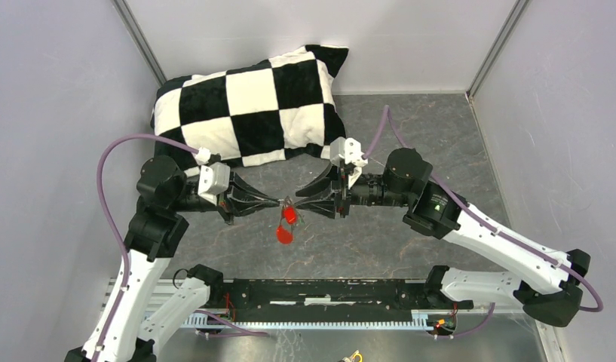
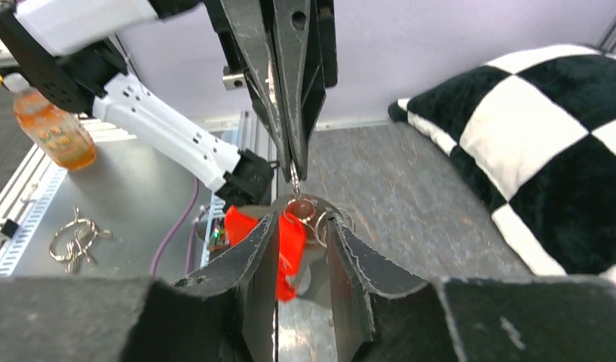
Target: Put the keys on the keyring
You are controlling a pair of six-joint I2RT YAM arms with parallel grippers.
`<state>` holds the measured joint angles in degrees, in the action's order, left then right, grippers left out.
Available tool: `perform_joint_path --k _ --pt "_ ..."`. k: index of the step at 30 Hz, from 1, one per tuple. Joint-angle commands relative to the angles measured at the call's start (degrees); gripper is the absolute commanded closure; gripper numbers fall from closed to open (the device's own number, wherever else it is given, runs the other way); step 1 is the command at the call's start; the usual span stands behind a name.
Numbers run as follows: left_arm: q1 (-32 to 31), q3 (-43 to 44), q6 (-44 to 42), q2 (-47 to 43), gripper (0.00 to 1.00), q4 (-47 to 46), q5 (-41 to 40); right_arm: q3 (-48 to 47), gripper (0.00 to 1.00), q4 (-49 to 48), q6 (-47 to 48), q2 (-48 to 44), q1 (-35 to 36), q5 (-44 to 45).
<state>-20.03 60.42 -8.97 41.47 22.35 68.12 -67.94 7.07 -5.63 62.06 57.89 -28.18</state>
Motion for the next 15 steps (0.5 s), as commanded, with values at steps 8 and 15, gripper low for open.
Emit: perform_joint_path --k 8,15 --pt "-0.25 -4.04 21.88 -1.86 0.98 -20.86 -1.24 5.21 0.67 -22.8 -10.7 1.14 0.11 -0.06" --pt "-0.22 -4.61 20.23 -2.42 0.98 -20.81 -1.85 4.63 0.74 -23.0 -12.54 3.58 0.16 -2.51"
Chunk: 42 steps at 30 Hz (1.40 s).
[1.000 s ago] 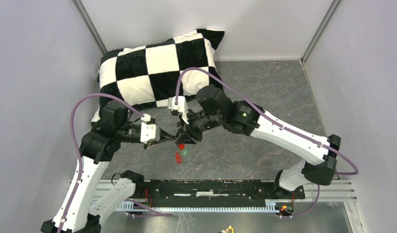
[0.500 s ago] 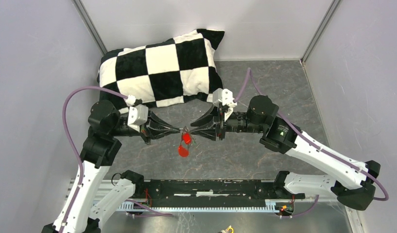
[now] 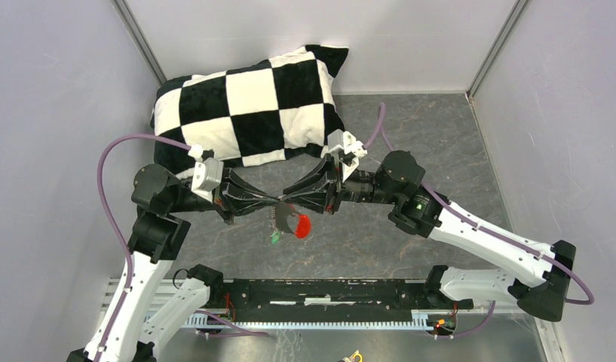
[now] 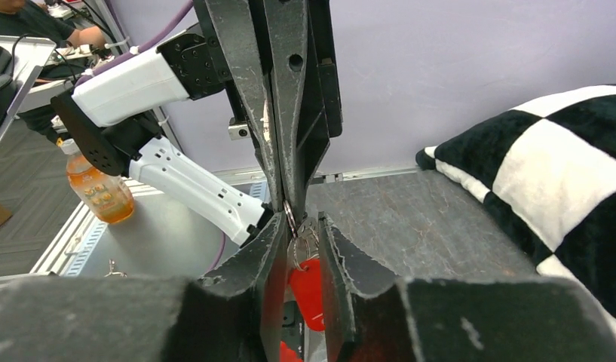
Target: Put the keys on the keyring
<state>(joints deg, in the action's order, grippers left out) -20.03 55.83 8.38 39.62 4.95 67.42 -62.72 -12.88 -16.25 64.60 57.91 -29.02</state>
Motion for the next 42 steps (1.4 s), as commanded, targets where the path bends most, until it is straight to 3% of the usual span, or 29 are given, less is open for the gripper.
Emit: perform_joint_path --k 1,5,9,11,13,16,25,31,36,42 --pt "-0.26 -0.09 2.73 -0.59 0.98 -3.37 -1.22 -0.42 0.77 -3.32 -2.11 1.16 0.09 -2.0" --pt "-0.27 -0.46 1.23 -0.92 0.98 -2.52 -1.71 -1.03 1.0 -2.84 -2.35 1.88 0.04 -3.16" --pt "-0.27 0.54 -9.94 -0.09 0.95 8.18 -3.07 -3.82 1.0 3.36 1.18 2.25 0.04 -1.86" --pt "-0.27 1.91 -19.91 0.7 0.72 17.64 -7.3 -8.27 1.0 11.33 5.13 3.42 0.02 0.74" --pt "-0.26 3.06 -26.74 1.51 0.55 23.71 -10.44 -12.28 1.0 19.53 8.31 5.32 0.11 2.83" --pt "-0.22 3.93 -33.32 2.2 0.46 27.74 -11.66 -18.28 1.0 29.76 12.02 9.06 0.56 4.19" --pt "-0.26 7.57 -45.18 3.53 0.56 34.45 -10.04 -35.12 1.0 50.35 20.82 18.87 5.47 13.11" --pt "-0.24 8.85 -49.35 4.02 0.59 40.53 -8.78 -40.25 1.0 55.72 22.9 21.28 7.37 15.49" --pt "-0.27 8.78 -50.21 3.91 0.73 40.78 -8.22 -45.01 1.0 59.63 23.94 24.09 9.12 17.29" --pt "-0.26 9.0 -49.47 4.3 0.79 40.85 -5.12 -48.02 1.0 62.23 24.56 26.48 10.08 17.87"
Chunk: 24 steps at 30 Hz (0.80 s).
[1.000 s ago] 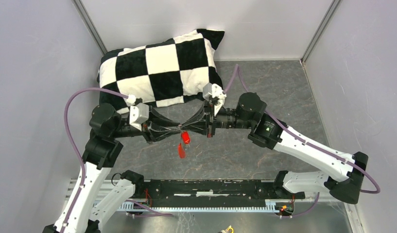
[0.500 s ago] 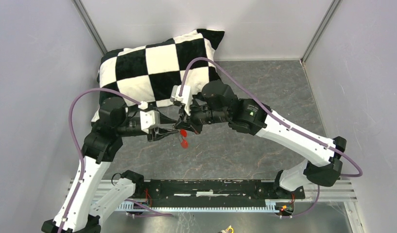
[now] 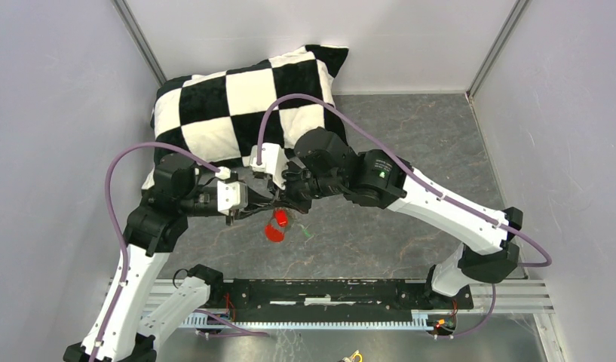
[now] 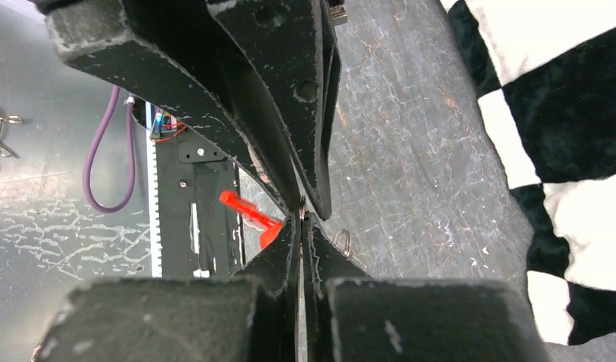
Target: Put the keys on the keyring
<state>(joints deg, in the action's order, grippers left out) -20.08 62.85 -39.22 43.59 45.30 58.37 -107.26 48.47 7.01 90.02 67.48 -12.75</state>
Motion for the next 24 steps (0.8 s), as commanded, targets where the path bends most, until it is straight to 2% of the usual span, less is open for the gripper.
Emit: perform_joint_path --k 1,3,5,6,10,14,16,18,21,24 --pt "-0.21 2.09 -1.86 0.16 0.8 0.48 4.06 -3.48 1.0 1.04 1.34 1.15 0.59 1.95" --pt "-0.23 2.04 -1.99 -0.15 0.8 0.49 3.39 -3.42 1.0 1.43 1.34 1.22 0.62 2.84" --pt "-0.23 1.74 -2.0 -0.53 0.67 0.49 1.71 -3.3 1.0 1.61 1.21 1.18 0.63 4.15" --pt "-0.23 1.49 -2.06 -0.67 0.66 0.49 0.84 -3.31 1.0 1.7 1.09 1.15 0.59 4.84" --pt "-0.21 0.39 -0.47 -1.08 0.66 0.16 0.3 -3.19 1.0 1.86 0.34 1.14 0.66 5.83" --pt "-0.23 -1.42 3.92 -0.99 0.81 -2.44 3.53 -1.72 1.0 0.62 0.04 0.62 0.63 4.61" --pt "-0.21 -2.38 6.35 -0.86 0.86 -4.9 5.31 -1.01 1.0 -0.14 -0.11 0.38 0.65 3.56" --pt "-0.23 -3.42 8.24 -0.6 0.85 -6.83 6.34 0.12 1.0 -1.67 -0.37 -0.05 0.61 2.01" --pt "-0.23 -3.88 8.82 0.06 0.71 -6.66 7.47 1.17 1.0 -3.32 -0.68 -0.54 0.63 0.38" --pt "-0.17 -3.08 5.75 0.55 0.71 -3.61 8.08 1.0 1.0 -3.3 -0.59 -0.26 0.6 -0.63"
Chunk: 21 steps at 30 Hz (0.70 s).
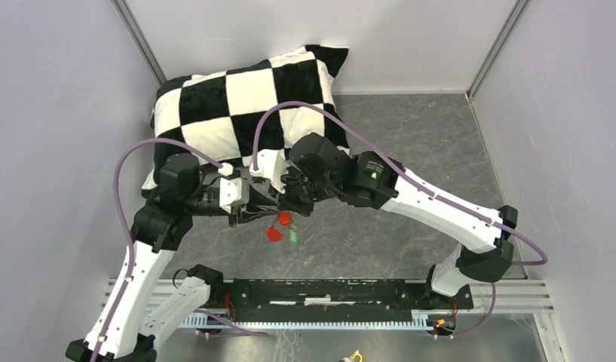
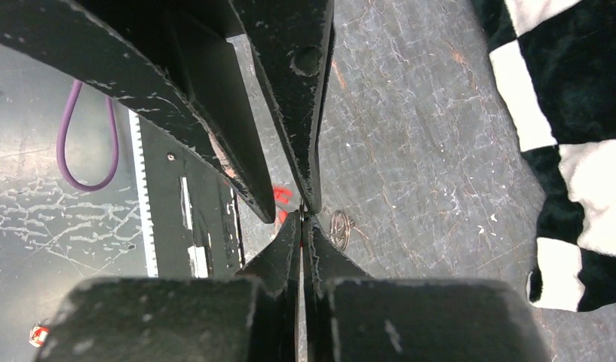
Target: Put the keys on the keyring
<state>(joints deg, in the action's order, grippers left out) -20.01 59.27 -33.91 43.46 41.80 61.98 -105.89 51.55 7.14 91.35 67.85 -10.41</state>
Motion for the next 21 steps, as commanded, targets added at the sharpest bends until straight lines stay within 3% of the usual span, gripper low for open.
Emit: perform_joint_path --k 1,5,8,13,17,21 --pt "-0.25 0.76 0.01 0.86 0.75 0.42 4.42 -0.38 1.0 -6.38 -0.72 -1.53 0.26 -3.16" --pt "-0.29 1.19 -0.72 1.06 0.97 0.47 3.99 -0.36 1.0 -7.35 -0.8 -1.48 0.28 -4.7" --pt "-0.29 1.21 -2.63 0.75 0.98 1.6 2.9 0.33 0.99 -8.65 -0.9 -2.44 0.19 -5.18" --pt "-0.27 1.06 -2.98 0.77 0.98 1.76 2.8 7.71 0.68 -15.08 -2.6 -7.81 -0.22 -1.32" --pt "-0.29 -0.57 7.37 0.04 0.98 -8.13 -0.81 19.26 0.43 -24.44 -6.25 -16.38 -1.77 6.41" --pt "-0.28 -4.21 16.57 -2.1 0.98 -19.48 -4.26 31.63 0.19 -36.28 -9.1 -25.06 -2.2 6.55"
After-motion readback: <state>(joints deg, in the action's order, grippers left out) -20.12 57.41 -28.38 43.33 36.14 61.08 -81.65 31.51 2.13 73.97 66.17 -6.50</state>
